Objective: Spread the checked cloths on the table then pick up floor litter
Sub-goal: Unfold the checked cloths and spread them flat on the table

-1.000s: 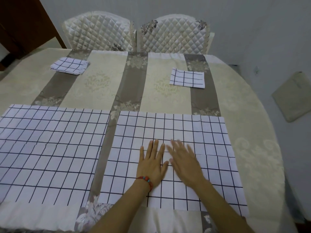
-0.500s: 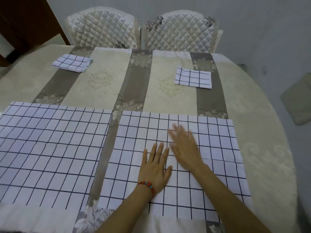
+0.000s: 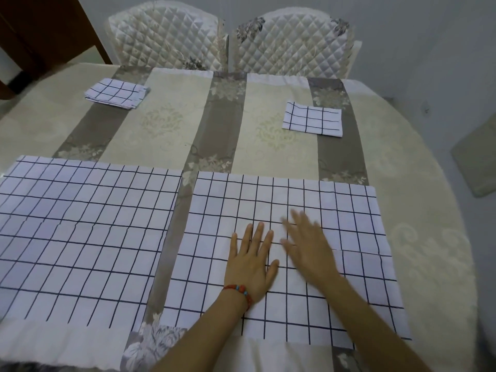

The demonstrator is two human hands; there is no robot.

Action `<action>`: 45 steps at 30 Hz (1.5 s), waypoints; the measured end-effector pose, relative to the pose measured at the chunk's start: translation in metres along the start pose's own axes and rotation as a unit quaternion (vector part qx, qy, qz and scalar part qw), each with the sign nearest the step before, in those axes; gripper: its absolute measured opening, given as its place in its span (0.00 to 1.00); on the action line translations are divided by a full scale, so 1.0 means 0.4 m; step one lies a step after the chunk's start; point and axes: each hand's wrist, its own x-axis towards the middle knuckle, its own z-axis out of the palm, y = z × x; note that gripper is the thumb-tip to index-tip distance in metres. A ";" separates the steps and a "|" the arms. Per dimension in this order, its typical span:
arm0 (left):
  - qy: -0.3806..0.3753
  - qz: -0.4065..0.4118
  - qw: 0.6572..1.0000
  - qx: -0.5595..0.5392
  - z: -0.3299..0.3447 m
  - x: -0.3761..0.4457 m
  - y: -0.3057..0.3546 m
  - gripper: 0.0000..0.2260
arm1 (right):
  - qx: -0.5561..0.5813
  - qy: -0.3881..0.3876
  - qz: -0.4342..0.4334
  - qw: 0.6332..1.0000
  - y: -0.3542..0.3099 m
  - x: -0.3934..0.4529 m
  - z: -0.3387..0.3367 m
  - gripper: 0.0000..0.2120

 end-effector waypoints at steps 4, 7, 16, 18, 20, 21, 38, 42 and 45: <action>-0.012 0.011 1.000 -0.023 0.007 0.002 -0.005 0.28 | -0.018 0.032 0.155 0.987 0.091 -0.065 0.006 0.26; -0.025 0.011 1.000 -0.013 0.009 0.001 -0.007 0.28 | -0.016 0.030 0.247 0.968 0.163 -0.086 -0.031 0.26; -0.068 -0.005 0.998 -0.012 -0.020 0.003 0.008 0.28 | 0.087 0.072 0.196 0.974 0.170 -0.225 -0.149 0.24; -0.059 -0.027 0.998 -0.020 -0.046 0.014 0.046 0.28 | 0.129 0.075 0.188 0.971 0.204 -0.293 -0.182 0.24; -0.028 -0.022 0.999 -0.017 -0.072 0.024 0.113 0.27 | 0.140 0.085 0.190 0.968 0.252 -0.365 -0.211 0.23; -0.016 -0.010 1.000 -0.021 -0.082 0.026 0.157 0.26 | 0.136 0.094 0.194 0.967 0.280 -0.403 -0.223 0.23; -0.169 0.100 0.942 -0.271 0.029 -0.206 1.072 0.15 | 0.279 0.134 0.432 0.847 0.792 -1.158 -0.265 0.21; -0.241 0.065 0.929 -0.275 0.094 -0.213 1.150 0.14 | 0.357 0.151 0.504 0.772 0.861 -1.244 -0.227 0.20; -0.276 0.037 0.923 -0.267 0.147 -0.186 1.190 0.14 | 0.403 0.142 0.544 0.722 0.923 -1.253 -0.201 0.19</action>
